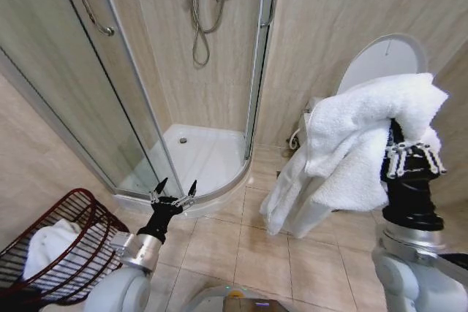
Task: Discard the used towel into the hamper.
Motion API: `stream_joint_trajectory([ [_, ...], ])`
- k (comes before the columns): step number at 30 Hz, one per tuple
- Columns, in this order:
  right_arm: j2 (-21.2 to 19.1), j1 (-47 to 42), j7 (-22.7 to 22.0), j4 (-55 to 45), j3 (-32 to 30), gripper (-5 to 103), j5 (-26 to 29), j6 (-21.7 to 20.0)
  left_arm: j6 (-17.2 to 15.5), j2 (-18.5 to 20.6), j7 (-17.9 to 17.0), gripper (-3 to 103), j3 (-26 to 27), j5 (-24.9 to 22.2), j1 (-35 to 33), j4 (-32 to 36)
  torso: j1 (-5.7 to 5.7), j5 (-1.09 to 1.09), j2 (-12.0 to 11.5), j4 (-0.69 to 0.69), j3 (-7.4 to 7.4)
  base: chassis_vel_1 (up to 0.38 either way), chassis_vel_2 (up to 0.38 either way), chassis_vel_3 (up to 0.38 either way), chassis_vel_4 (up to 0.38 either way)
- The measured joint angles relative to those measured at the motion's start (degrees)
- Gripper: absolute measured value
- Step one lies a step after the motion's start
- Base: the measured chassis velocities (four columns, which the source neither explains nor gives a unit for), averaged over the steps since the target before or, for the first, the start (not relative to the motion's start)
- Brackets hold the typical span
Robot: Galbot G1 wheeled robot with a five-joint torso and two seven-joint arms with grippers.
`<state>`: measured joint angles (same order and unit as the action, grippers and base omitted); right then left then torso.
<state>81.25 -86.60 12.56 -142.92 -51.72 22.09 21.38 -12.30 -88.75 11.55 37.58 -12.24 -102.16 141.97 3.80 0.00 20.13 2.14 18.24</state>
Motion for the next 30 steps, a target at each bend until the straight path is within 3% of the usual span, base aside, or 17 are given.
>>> stream_joint_trajectory([
  [30, -0.2, 0.0, -0.2, -0.3, -0.2, 12, 0.4, 0.4, 0.0, 0.0, 0.0, 100, 0.0, 0.0, 0.0, 0.0, 2.45, 0.00, 6.4, 0.01, 3.87, 0.060, -0.062, -0.061, 0.061],
])
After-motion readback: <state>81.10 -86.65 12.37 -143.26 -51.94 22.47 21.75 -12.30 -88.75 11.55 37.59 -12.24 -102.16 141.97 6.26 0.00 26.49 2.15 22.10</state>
